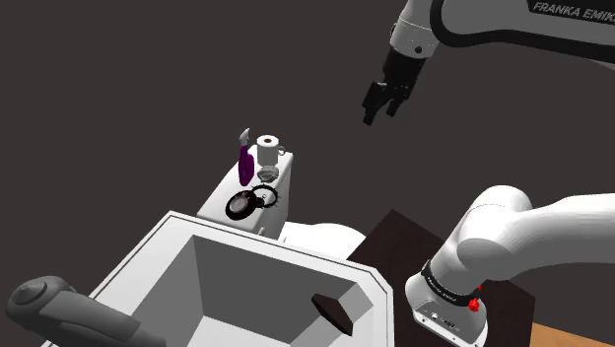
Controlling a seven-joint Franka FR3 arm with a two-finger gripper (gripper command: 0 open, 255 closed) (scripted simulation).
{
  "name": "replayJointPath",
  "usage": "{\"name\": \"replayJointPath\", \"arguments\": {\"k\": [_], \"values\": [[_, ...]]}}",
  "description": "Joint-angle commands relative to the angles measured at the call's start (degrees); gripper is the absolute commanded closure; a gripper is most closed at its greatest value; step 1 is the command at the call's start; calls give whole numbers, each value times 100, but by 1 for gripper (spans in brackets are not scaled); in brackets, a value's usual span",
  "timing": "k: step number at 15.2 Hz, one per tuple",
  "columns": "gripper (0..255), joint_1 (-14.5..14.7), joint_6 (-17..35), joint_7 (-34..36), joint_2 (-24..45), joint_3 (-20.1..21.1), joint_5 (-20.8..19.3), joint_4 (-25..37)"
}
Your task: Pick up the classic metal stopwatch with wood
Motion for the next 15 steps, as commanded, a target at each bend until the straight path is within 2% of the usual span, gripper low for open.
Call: {"name": "replayJointPath", "arguments": {"k": [1, 9, 12, 15], "values": [[0, 0, 0, 0, 0, 0, 0, 0], [0, 141, 2181, -290, 161, -742, 809, -1531], [0, 333, 3081, -543, 468, -1055, 1238, -1954], [0, 701, 4014, -940, 923, -1450, 1821, -2261]]}}
